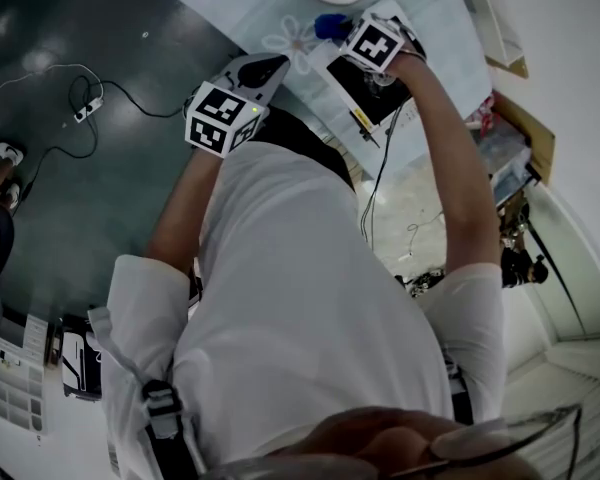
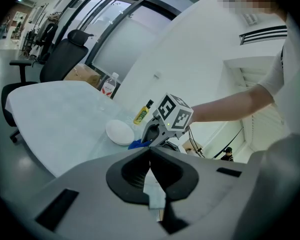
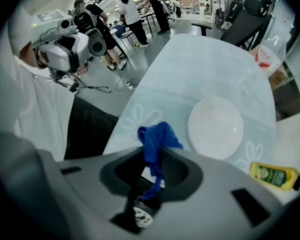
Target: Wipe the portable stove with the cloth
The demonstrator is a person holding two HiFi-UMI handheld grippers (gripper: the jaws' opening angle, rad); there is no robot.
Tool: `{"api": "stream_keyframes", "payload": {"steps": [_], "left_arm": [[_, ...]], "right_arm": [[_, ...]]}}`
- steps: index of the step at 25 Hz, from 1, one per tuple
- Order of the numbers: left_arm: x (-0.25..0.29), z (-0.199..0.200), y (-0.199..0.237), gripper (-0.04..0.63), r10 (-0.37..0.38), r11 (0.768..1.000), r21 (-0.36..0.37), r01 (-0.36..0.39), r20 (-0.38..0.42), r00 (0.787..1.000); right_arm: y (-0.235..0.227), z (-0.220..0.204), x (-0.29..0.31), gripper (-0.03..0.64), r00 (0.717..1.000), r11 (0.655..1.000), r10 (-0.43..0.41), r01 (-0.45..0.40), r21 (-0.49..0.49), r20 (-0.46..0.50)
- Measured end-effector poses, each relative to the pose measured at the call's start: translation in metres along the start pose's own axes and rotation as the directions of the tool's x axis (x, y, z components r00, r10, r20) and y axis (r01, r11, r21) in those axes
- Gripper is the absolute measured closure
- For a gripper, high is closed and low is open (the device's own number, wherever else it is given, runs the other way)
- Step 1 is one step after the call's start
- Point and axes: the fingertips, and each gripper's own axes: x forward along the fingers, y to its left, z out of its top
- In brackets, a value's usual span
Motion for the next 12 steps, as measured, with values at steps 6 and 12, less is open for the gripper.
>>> {"api": "stream_keyframes", "payload": {"steps": [6,12], "left_arm": [[-0.011,-0.011,-0.007,0.563,0.012,1.000,-0.006,-0.012,0.019,1.000],[-0.024,-0.022,-0.009,0.563,0.035,0.999,-0.023,-0.034,0.036,0.999]], "right_arm": [[0.016,0.007,0.005,0.517,0.999,0.999,-0.011,0.009,-0.041,-0.035],[0.030,0.009,0.010,0.517,0.999,1.000,0.010,-0.011,-0.018,-0.053]]}}
